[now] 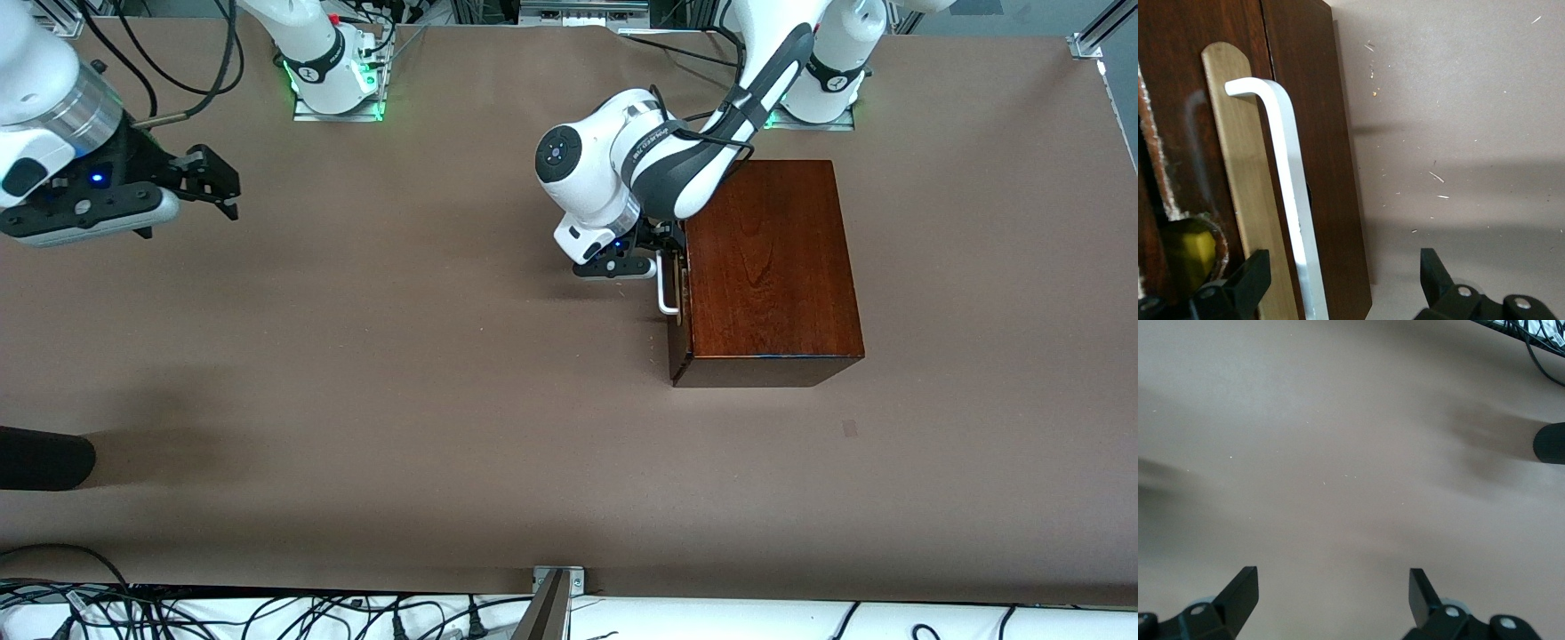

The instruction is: Open drawer, take yellow block, close drawer

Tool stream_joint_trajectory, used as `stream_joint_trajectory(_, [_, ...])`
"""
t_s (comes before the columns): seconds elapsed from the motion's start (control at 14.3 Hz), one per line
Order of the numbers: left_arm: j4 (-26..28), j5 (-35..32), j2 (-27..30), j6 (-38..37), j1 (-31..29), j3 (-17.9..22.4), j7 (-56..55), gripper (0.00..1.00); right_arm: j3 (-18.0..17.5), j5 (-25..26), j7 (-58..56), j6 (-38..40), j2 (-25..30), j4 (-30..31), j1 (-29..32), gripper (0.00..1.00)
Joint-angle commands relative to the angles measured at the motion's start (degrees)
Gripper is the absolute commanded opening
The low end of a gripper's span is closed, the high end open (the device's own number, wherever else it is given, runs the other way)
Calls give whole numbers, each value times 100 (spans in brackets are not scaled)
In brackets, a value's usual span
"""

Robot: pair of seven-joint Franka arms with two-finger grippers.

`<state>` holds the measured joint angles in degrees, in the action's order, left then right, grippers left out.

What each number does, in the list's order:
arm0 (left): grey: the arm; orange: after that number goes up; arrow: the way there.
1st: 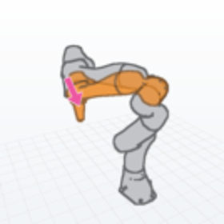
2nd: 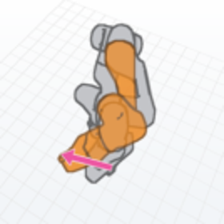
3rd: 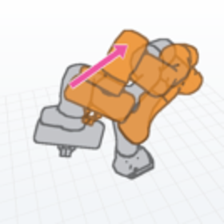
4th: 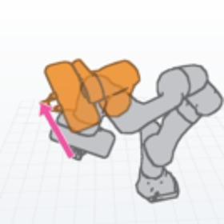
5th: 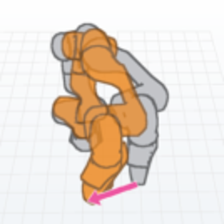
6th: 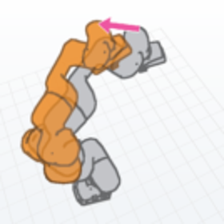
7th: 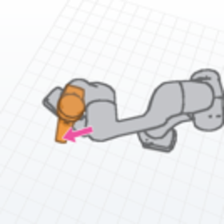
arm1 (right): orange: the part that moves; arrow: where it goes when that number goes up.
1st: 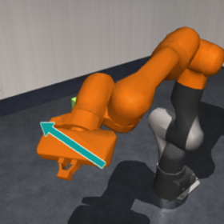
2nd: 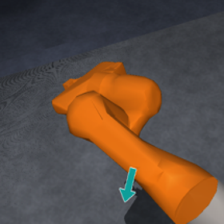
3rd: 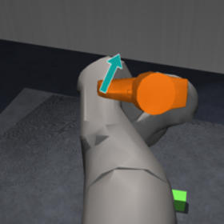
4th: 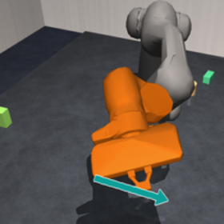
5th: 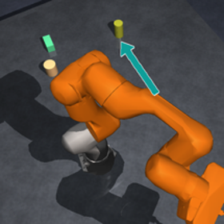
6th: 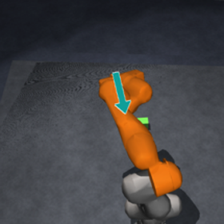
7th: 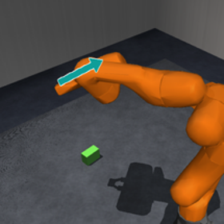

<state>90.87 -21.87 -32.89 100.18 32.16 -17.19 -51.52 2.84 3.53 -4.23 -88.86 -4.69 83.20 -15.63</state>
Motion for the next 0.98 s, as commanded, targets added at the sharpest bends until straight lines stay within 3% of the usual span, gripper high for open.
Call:
stream_joint_trajectory(0.0, [-105, -142, -113, 325, 54, 23, -25, 100, 15, 51, 81, 79, 82, -32, 7, 100])
stream_joint_trajectory(0.35, [-210, -54, -350, 686, 238, 23, -78, 100, 339, -431, 81, 184, 73, 4, 16, 100])
stream_joint_trajectory(0.56, [-386, -36, -446, 1301, 256, 23, -86, 100, 358, -450, 81, 246, 82, 4, 16, 100])
stream_joint_trajectory(0.91, [-746, -28, -710, 1382, 378, 23, -271, 100, 358, -450, 81, 255, 82, 4, 16, 100])
